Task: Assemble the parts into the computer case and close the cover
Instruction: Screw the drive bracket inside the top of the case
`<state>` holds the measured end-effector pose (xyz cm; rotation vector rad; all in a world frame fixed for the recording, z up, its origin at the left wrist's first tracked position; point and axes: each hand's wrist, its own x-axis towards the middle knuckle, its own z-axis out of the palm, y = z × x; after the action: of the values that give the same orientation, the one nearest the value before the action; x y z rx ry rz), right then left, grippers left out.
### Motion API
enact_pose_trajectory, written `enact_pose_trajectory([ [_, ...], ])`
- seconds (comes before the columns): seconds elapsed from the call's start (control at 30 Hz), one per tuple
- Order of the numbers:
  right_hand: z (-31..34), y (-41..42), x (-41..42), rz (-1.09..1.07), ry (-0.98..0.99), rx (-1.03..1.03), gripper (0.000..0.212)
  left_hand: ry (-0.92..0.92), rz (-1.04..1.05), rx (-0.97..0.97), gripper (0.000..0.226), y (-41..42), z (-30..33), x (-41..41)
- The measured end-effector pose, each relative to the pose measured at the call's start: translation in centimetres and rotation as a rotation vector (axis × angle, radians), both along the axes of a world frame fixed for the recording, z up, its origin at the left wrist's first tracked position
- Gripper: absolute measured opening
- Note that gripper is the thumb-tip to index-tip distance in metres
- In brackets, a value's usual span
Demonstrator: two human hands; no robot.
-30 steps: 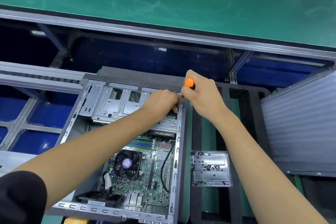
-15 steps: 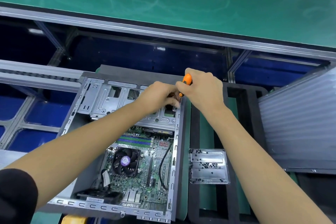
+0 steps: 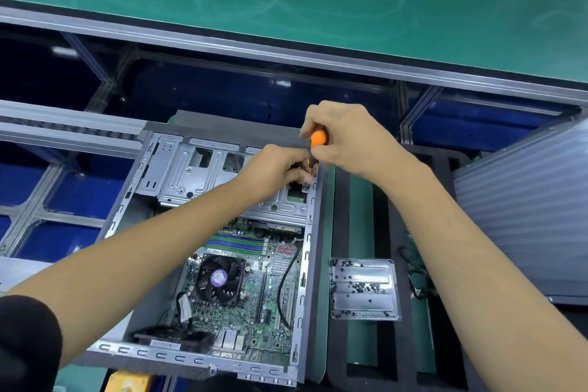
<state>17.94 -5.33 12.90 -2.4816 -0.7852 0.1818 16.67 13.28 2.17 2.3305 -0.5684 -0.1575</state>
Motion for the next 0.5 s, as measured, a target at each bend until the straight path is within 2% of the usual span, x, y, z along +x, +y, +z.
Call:
enact_pose_trajectory([
  [0.13,-0.2,0.3,0.6,-0.044,-0.038,-0.006,0.017,-0.02,0.094,-0.07,0.025,-0.2,0.3,-0.3],
  [0.2,-0.3,0.5,0.8,-0.072,-0.121,-0.118,0.024,-0.017,0.135,-0.121,0.023,-0.5,0.3,-0.5],
  [0.27,-0.3,0.7,0.7,-0.063,-0.206,-0.267,0.023,-0.023,0.14,-0.114,0.022,-0.7,0.1,-0.7],
  [0.37,0.1,0.4,0.4,0.067,-0.272,-0.373,0.016,-0.037,0.102,-0.071,0.013,-0.5,0.3,-0.6],
  [0.5,1.2,-0.5,0.8,0.272,-0.29,-0.434,0.025,-0.026,0.018,-0.014,0.013,0.3,0.9,-0.7],
])
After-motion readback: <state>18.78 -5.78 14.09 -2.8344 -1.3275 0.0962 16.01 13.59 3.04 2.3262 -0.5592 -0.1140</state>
